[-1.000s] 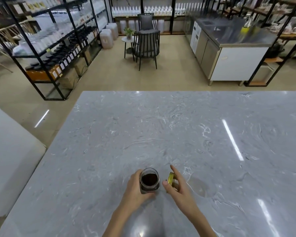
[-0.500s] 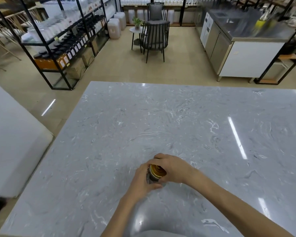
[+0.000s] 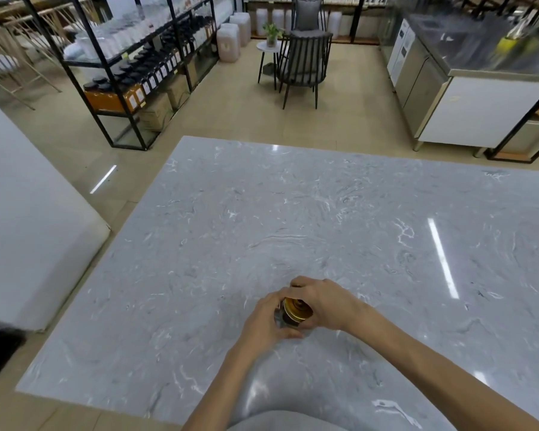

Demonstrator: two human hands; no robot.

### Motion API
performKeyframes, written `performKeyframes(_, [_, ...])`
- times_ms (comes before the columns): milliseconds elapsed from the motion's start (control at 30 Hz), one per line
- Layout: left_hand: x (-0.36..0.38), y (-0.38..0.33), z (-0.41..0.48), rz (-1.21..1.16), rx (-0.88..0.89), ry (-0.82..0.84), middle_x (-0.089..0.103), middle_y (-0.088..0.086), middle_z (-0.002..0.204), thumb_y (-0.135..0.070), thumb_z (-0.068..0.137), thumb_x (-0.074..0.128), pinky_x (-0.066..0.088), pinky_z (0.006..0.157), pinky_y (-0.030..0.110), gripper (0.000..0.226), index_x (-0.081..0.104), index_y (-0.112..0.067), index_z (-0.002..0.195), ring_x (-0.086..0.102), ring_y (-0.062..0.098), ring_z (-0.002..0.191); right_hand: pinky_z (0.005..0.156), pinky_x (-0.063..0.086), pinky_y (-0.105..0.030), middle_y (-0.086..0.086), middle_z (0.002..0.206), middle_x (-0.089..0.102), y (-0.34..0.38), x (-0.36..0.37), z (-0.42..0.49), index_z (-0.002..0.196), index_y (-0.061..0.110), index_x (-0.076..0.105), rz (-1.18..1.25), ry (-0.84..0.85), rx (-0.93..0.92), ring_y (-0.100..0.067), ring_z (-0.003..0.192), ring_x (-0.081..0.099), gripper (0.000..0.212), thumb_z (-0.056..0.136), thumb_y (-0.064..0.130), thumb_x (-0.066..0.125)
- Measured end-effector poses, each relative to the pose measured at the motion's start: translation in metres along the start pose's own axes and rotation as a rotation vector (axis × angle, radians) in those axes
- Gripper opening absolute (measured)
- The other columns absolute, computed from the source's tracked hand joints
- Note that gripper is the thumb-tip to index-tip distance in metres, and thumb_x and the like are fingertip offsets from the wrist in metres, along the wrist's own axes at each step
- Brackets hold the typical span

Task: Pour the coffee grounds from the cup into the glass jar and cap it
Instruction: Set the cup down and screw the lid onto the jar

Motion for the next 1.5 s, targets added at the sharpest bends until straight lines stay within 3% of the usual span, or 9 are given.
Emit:
performKeyframes(167, [-0.001,0.001,0.001,0.018,0.003,-0.001,0.055,-0.017,0.125,-0.043,0.057,0.097,0.053,0.102,0.036,0.085,0.046,-0.051,0.125,0.060,0.013,0.114,0.082,0.053,-0.032,0.002,0.125,0.055,0.001,-0.003,0.001,0.137,0.030,0.052,-0.032,-0.005,-0.004,-0.022,0.097,0.065,0.058,0.083,0.033,0.074])
performKeyframes(333, [-0.002,0.001,0.000,0.030,0.022,-0.002,0.052,-0.026,0.121,-0.046,0.058,0.097,0.051,0.101,0.032,0.081,0.044,-0.061,0.118,0.057,0.012,0.116,0.084,0.052,-0.029,0.002,0.126,0.054,0.001,0.003,0.000,0.139,0.031,0.049,-0.040,-0.006,0.011,-0.022,0.099,0.065,0.061,0.083,0.036,0.074])
performKeyframes(533, [-0.001,0.005,0.003,0.010,0.011,0.003,0.058,-0.013,0.124,-0.040,0.058,0.099,0.055,0.099,0.037,0.087,0.056,-0.032,0.133,0.061,0.015,0.112,0.077,0.046,-0.026,0.001,0.117,0.059,0.007,0.000,0.000,0.137,0.027,0.053,-0.063,-0.031,-0.034,-0.020,0.098,0.063,0.056,0.084,0.031,0.073])
performKeyframes(600, [-0.002,0.004,0.004,0.007,0.021,-0.003,0.060,-0.020,0.118,-0.044,0.056,0.098,0.056,0.096,0.034,0.085,0.058,-0.039,0.131,0.064,0.014,0.108,0.078,0.047,-0.027,0.001,0.115,0.060,0.006,-0.002,-0.003,0.135,0.028,0.055,-0.019,-0.026,-0.044,-0.020,0.097,0.063,0.055,0.084,0.031,0.074])
performKeyframes(733, [-0.003,0.002,0.001,-0.017,0.016,-0.012,0.057,-0.041,0.112,-0.063,0.048,0.094,0.056,0.088,0.023,0.080,0.046,-0.075,0.110,0.063,-0.002,0.103,0.077,0.049,-0.028,0.006,0.111,0.060,0.000,-0.006,-0.003,0.133,0.032,0.056,0.047,0.026,-0.070,-0.016,0.094,0.062,0.057,0.080,0.027,0.076])
performKeyframes(933, [-0.001,0.007,0.000,-0.036,0.033,-0.033,0.055,-0.043,0.116,-0.072,0.042,0.092,0.060,0.086,0.024,0.085,0.046,-0.073,0.113,0.063,-0.010,0.100,0.078,0.047,-0.028,0.008,0.110,0.061,0.000,-0.008,-0.004,0.132,0.033,0.058,0.089,0.037,-0.091,-0.014,0.097,0.061,0.057,0.078,0.027,0.077])
performKeyframes(1033, [-0.001,0.009,0.000,-0.069,0.034,-0.045,0.063,-0.032,0.116,-0.075,0.038,0.091,0.058,0.084,0.021,0.088,0.052,-0.064,0.117,0.065,-0.004,0.102,0.079,0.048,-0.028,0.010,0.110,0.061,0.000,-0.008,-0.004,0.131,0.034,0.058,0.103,0.044,-0.086,-0.012,0.097,0.060,0.058,0.076,0.026,0.077])
performKeyframes(1233, [-0.001,0.001,-0.001,-0.148,0.084,-0.007,0.069,-0.024,0.118,-0.060,0.046,0.099,0.058,0.078,0.020,0.088,0.060,-0.051,0.125,0.070,0.001,0.102,0.077,0.048,-0.026,0.009,0.108,0.060,-0.001,-0.006,-0.007,0.129,0.033,0.060,0.116,0.003,-0.093,-0.012,0.092,0.059,0.056,0.076,0.029,0.076])
performKeyframes(1500, [0.000,-0.002,-0.005,-0.149,0.130,0.001,0.074,-0.018,0.116,-0.051,0.056,0.098,0.054,0.083,0.013,0.079,0.061,-0.049,0.126,0.072,0.002,0.104,0.082,0.049,-0.030,0.004,0.114,0.059,-0.005,0.009,-0.018,0.129,0.027,0.058,0.216,-0.118,0.135,-0.018,0.097,0.061,0.055,0.077,0.035,0.075])
Point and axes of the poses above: each hand's wrist, its own z-axis towards the middle knuckle, its own x-axis out of the palm, y = z × x, the point moved 9 cm from there along z, towards the middle knuckle
